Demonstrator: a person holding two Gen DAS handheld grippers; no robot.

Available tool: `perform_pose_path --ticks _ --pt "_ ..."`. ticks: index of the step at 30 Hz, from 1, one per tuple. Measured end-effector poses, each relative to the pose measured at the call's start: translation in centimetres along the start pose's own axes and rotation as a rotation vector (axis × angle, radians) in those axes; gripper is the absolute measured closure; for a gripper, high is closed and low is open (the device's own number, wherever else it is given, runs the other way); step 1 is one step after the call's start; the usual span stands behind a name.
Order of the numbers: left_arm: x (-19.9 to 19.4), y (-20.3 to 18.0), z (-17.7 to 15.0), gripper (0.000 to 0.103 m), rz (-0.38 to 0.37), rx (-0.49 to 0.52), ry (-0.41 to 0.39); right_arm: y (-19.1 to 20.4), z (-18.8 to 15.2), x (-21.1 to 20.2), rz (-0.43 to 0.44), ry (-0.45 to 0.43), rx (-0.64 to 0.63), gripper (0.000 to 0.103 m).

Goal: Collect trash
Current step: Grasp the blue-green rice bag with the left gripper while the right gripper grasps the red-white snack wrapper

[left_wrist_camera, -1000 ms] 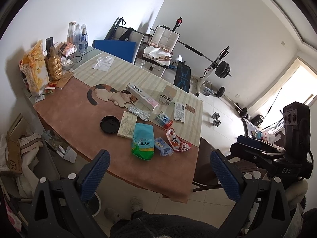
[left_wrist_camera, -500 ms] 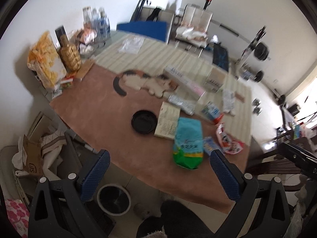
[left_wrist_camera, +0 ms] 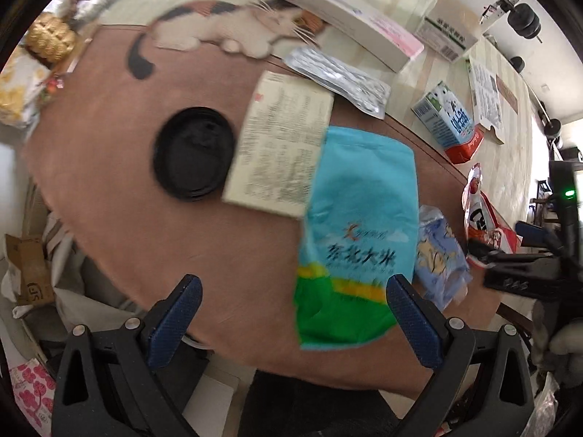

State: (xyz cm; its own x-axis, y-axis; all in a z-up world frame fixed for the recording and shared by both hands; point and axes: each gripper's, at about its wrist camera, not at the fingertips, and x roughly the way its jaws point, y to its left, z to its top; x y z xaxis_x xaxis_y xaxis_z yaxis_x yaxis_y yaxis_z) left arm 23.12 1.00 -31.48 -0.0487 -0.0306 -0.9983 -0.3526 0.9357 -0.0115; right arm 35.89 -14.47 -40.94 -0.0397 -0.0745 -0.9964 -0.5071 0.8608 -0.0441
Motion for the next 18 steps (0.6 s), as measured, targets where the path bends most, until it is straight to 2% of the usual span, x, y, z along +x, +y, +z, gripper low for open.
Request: perform_pose_path --ticks 2,4,5,8,12,14,17,18 --pt "1.0 -1.0 0.7 0.000 -0.016 0.012 0.025 0.3 0.6 1.4 0.001 0.022 -0.039 0.000" --pt "1.8 -2.2 1.1 0.000 -0.040 0.033 0.052 0.0 0.8 2.6 0.028 0.024 -0.042 0.016" --pt "2.2 -2.7 1.3 0.000 -0.045 0.045 0.067 -0.3 0.8 2.8 0.044 0.020 -0.031 0.017" --pt "3.3 -3.9 1.6 0.000 -0.048 0.079 0.103 -1.5 0.5 3.0 0.061 0.009 0.023 0.024" --pt "5.3 -4.7 1.9 0.000 -0.020 0.097 0.143 -4.3 -0.4 2.3 0.111 -0.012 0.144 0.041" --pt "5.9 -4.7 2.0 0.000 -0.001 0.111 0.150 -5.3 -0.6 3.0 0.122 -0.010 0.178 0.040" --pt "6.8 -4.5 2.1 0.002 -0.003 0.109 0.152 -6.5 -0.5 5.0 0.153 0.024 0.181 0.025" --pt "6.9 -4.2 2.1 0.011 -0.005 0.105 0.146 -6.4 -0.3 5.4 0.134 0.025 0.168 0.022"
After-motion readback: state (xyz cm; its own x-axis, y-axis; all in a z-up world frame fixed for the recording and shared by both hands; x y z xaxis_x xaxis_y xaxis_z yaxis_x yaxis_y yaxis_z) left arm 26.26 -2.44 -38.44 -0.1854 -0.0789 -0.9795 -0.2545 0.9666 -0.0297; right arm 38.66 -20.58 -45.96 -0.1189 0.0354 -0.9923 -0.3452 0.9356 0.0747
